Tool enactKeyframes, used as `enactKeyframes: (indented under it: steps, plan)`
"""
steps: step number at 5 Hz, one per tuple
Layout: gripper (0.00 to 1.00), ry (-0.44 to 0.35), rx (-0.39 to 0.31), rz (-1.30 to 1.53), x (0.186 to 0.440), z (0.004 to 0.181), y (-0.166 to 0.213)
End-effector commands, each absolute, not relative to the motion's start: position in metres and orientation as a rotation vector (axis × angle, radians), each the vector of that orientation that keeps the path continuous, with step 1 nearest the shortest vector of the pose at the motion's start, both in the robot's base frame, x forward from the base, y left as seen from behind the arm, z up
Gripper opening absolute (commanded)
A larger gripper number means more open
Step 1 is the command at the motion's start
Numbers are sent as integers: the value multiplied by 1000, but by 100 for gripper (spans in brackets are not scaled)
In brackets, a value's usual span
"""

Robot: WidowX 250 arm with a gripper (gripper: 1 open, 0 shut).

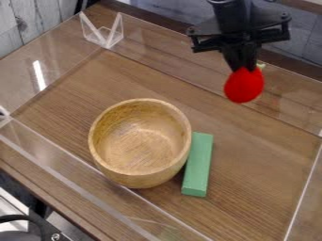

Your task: Move the red fruit to the left

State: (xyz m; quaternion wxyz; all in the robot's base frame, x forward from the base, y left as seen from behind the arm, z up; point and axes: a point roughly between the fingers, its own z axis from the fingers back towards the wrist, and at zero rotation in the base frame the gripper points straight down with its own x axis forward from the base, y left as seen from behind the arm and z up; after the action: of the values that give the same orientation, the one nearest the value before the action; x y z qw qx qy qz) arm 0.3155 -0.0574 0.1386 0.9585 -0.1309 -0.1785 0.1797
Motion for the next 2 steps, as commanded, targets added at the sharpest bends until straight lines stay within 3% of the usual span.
enactKeyframes:
  steps: [1,2]
  plan:
    - [0,-426,-284,368,321,152,-59]
    - [0,-433,-289,372,320,149,-62]
